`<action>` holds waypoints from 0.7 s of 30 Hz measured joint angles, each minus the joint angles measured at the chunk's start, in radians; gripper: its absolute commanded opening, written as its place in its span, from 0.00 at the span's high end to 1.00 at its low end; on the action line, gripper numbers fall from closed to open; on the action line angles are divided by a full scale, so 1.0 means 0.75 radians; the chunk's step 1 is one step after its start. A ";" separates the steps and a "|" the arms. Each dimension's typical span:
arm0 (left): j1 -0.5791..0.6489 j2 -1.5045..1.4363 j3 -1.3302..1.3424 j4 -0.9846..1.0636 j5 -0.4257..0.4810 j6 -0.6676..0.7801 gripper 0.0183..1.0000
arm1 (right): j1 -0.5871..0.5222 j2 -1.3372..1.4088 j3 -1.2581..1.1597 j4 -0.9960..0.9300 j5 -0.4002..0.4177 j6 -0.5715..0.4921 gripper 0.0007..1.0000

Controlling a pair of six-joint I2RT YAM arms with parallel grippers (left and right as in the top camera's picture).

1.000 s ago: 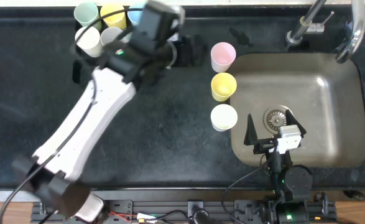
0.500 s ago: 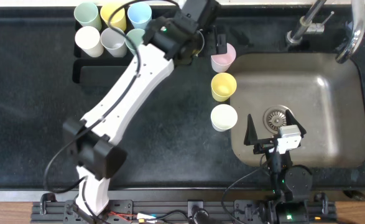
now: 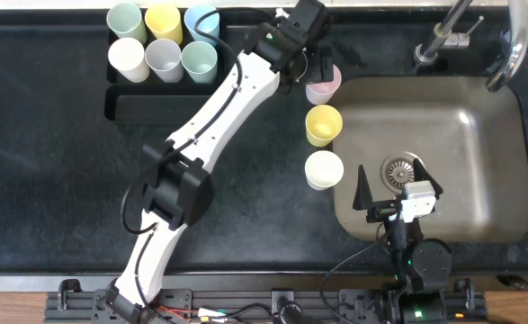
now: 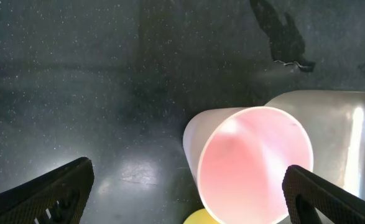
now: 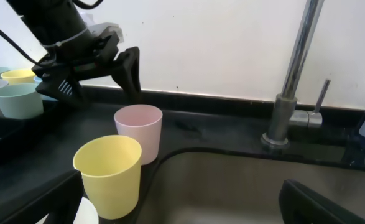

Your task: Store Cups

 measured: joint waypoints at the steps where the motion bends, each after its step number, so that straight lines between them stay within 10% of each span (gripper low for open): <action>1: 0.000 0.001 0.003 -0.001 0.000 0.000 0.00 | 0.000 0.000 0.000 0.001 0.000 -0.001 0.00; 21: 0.000 0.133 0.027 -0.025 -0.006 0.001 0.12 | 0.000 0.000 0.000 0.001 0.000 -0.001 0.00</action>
